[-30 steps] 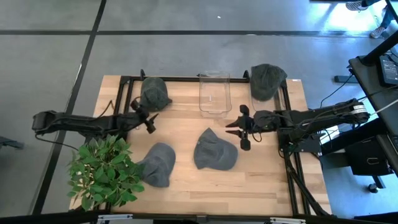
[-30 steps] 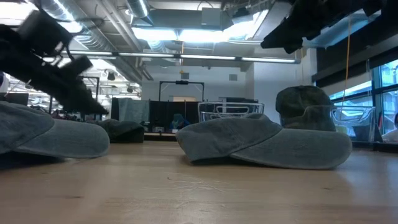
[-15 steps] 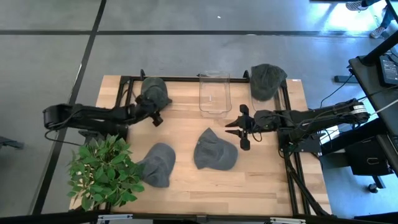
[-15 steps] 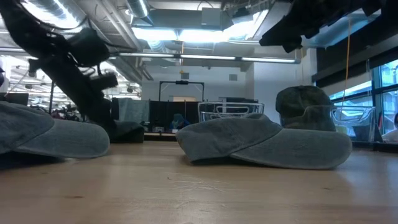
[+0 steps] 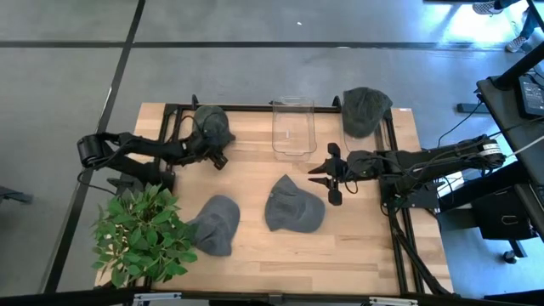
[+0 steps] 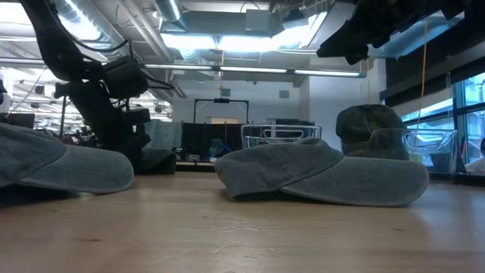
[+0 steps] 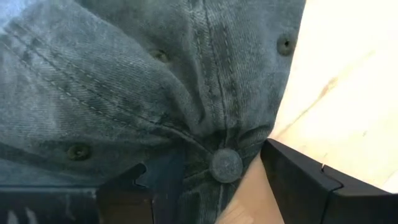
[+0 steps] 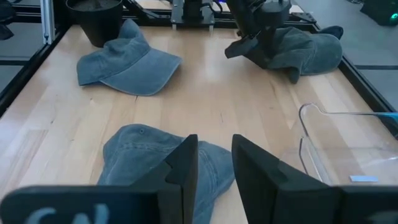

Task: Pick & Place hat
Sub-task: Put the black cap into the right transparent bin

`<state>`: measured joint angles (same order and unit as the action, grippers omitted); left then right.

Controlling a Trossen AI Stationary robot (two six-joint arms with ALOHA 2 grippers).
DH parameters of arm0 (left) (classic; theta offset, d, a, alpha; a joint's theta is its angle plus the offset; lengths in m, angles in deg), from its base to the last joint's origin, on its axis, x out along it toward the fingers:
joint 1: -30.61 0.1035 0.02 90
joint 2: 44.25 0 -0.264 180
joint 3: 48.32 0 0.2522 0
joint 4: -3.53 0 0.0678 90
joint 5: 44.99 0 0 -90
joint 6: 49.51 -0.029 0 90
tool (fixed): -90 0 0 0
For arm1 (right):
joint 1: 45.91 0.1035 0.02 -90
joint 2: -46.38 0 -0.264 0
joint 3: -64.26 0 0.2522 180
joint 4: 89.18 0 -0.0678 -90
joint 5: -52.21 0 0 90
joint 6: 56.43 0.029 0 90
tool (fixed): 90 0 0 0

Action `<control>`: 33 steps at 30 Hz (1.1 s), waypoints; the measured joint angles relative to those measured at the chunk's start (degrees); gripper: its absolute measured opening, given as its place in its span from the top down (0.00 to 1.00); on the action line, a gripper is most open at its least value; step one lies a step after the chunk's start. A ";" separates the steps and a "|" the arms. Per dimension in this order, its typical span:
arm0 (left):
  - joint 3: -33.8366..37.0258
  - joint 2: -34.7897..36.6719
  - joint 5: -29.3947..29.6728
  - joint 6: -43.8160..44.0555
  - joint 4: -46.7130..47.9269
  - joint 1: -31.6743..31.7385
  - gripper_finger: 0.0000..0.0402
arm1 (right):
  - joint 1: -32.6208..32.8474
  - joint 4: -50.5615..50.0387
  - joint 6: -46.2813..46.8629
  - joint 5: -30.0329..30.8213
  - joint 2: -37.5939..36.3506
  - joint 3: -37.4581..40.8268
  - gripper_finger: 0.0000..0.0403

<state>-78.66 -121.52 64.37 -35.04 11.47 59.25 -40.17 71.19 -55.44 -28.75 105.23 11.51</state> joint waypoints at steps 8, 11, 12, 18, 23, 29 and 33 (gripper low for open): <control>0.09 -0.16 -1.54 0.73 -0.23 0.40 0.62 | 0.00 -0.01 -0.10 0.00 0.00 0.00 0.75; 0.13 -0.18 -2.59 0.74 -0.57 0.40 0.72 | 0.00 -0.01 -0.09 0.00 0.00 0.00 0.75; 0.15 -0.20 -2.87 0.72 -0.64 0.40 0.75 | 0.00 -0.01 -0.09 0.00 0.00 0.00 0.75; 0.24 -0.20 -3.87 0.67 -1.22 0.38 0.88 | 0.00 0.00 -0.10 0.00 0.00 0.00 0.75; -0.67 -0.34 -7.28 -2.02 -2.26 0.30 0.88 | 0.02 0.01 0.01 0.00 0.00 0.00 0.75; -7.52 -0.66 -14.50 -8.29 -0.77 -2.27 0.87 | -0.60 0.50 3.88 2.59 0.02 0.00 0.75; -14.71 -0.50 -16.09 -14.41 3.43 -4.26 0.88 | -2.95 0.87 8.68 6.09 0.02 -0.02 0.75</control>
<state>-93.37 -122.02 48.28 -49.45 14.90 54.99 -43.12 72.06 -46.76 -22.66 105.25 11.49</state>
